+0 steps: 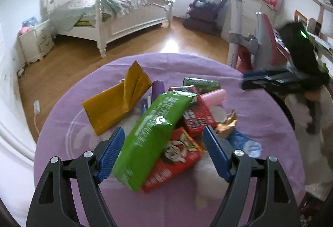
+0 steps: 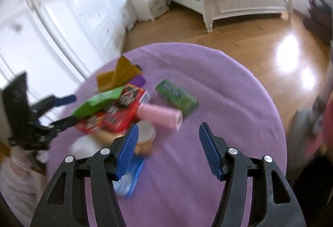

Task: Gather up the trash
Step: 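Grasp the green wrapper with left tool while right tool grasps Doublemint gum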

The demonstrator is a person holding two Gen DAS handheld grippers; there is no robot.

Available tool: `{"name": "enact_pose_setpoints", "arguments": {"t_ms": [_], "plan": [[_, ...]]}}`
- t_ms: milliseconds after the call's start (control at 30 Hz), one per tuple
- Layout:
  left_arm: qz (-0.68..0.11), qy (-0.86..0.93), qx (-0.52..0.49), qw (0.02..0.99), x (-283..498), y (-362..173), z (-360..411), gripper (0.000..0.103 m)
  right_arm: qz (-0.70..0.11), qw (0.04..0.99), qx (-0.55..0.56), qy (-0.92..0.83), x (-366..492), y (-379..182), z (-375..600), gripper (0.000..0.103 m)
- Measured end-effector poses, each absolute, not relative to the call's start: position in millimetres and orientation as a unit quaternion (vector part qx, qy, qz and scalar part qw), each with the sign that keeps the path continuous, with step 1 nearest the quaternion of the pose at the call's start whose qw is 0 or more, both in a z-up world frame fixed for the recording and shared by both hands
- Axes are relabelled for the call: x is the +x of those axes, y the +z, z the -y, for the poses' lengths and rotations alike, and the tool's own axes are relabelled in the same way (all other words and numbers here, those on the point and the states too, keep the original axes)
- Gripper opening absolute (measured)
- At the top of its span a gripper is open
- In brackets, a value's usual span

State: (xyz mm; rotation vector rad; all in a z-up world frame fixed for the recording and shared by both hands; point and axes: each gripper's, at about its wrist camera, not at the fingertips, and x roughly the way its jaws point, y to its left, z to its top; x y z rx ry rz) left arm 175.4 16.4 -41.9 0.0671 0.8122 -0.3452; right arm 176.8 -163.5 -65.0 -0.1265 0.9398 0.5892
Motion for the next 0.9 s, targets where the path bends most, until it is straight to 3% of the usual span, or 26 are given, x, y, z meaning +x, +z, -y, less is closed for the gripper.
{"name": "enact_pose_setpoints", "arguments": {"t_ms": [200,333,433,567,767,900], "plan": [[-0.415,-0.208,0.047,0.884,196.8,-64.4,-16.0,0.075,-0.476,0.819,-0.152,0.281,233.3,-95.2,119.4,0.059],[-0.42,-0.216,0.022,0.881,208.8,-67.8,-25.2,0.046,-0.497,0.798,-0.179,0.289,251.3,-112.4,102.3,0.059],[-0.428,-0.215,-0.006,0.878,215.1,-70.0,-33.8,0.033,-0.497,0.799,-0.179,0.286,257.3,-117.4,98.4,0.057],[-0.429,-0.205,-0.009,0.88,217.2,-71.9,-33.6,0.015,-0.491,0.806,-0.182,0.275,260.0,-118.1,99.5,0.04],[-0.404,-0.201,-0.001,0.892,188.7,-59.0,-20.9,0.013,-0.475,0.834,-0.1,0.261,249.1,-105.0,130.3,0.035],[-0.375,-0.191,-0.031,0.907,161.6,-38.6,-27.0,0.013,-0.441,0.856,0.026,0.27,217.0,-74.5,171.7,0.033]]}}
